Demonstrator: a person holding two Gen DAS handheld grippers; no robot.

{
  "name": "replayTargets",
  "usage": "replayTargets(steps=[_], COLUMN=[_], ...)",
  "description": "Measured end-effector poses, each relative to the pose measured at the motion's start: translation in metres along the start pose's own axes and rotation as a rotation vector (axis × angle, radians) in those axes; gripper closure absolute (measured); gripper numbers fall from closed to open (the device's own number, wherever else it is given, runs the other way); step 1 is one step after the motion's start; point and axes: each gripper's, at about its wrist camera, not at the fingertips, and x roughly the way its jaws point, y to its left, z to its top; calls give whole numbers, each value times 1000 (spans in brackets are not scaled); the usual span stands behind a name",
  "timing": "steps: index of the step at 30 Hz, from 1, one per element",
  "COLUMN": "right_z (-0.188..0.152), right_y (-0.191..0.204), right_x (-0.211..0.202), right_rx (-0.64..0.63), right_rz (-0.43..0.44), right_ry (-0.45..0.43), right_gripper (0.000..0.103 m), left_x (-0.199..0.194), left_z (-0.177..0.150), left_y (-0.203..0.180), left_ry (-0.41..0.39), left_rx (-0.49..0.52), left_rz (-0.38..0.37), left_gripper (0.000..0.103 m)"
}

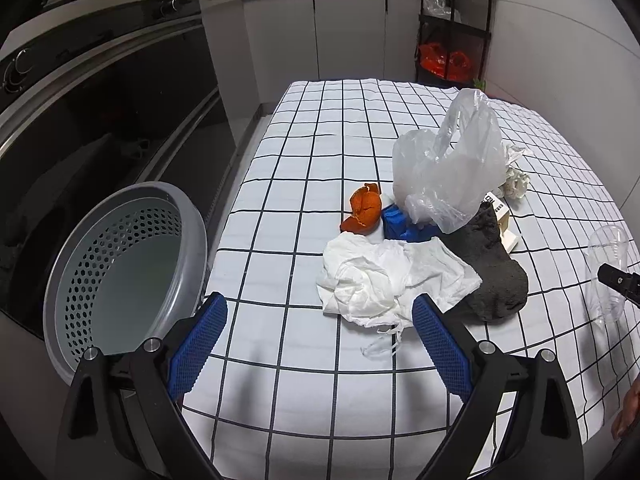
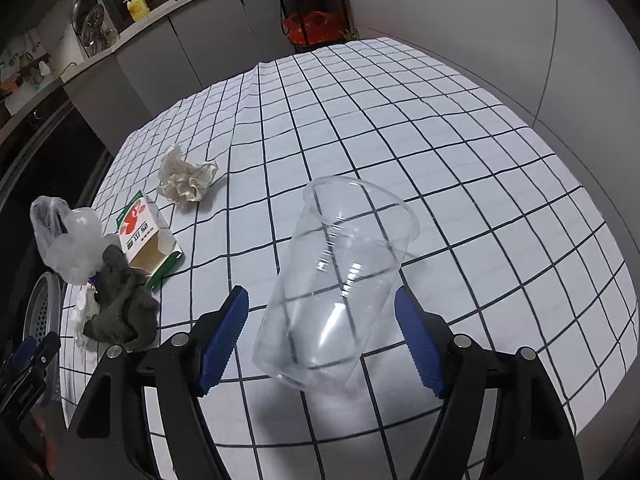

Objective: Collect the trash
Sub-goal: 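Grasp the clear plastic cup with the right gripper while the left grasps the white tissue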

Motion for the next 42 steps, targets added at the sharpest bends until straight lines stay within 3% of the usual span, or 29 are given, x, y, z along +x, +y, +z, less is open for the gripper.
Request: replayTargets(steps=[8, 10, 13, 24, 34, 36, 38, 42], right_z=[-1, -3, -4, -8, -18, -19, -21, -25], right_y=[1, 1, 4, 25, 40, 42, 44, 47], right_x=[6, 4, 2, -18, -21, -21, -21, -22], right_rx=[-11, -13, -26, -78, -108, -114, -122, -131], right_rz=[1, 3, 23, 80, 122, 132, 136, 139], right_ry=[2, -5, -25, -76, -55, -50, -48, -45], right_gripper=[32, 40, 42, 42, 42, 42, 42, 42], left_x=[6, 7, 8, 16, 47, 50, 57, 65], left_z=[-1, -1, -2, 10, 17, 16, 15, 11], left_y=[2, 2, 1, 13, 8, 6, 5, 7], left_ry=[19, 22, 27, 15, 73, 79, 107, 142], left_rx=[-8, -7, -7, -37, -54, -51, -47, -61], left_rz=[-7, -8, -15, -9, -32, -39, -61, -91], left_gripper=[11, 11, 11, 11, 12, 22, 47, 74])
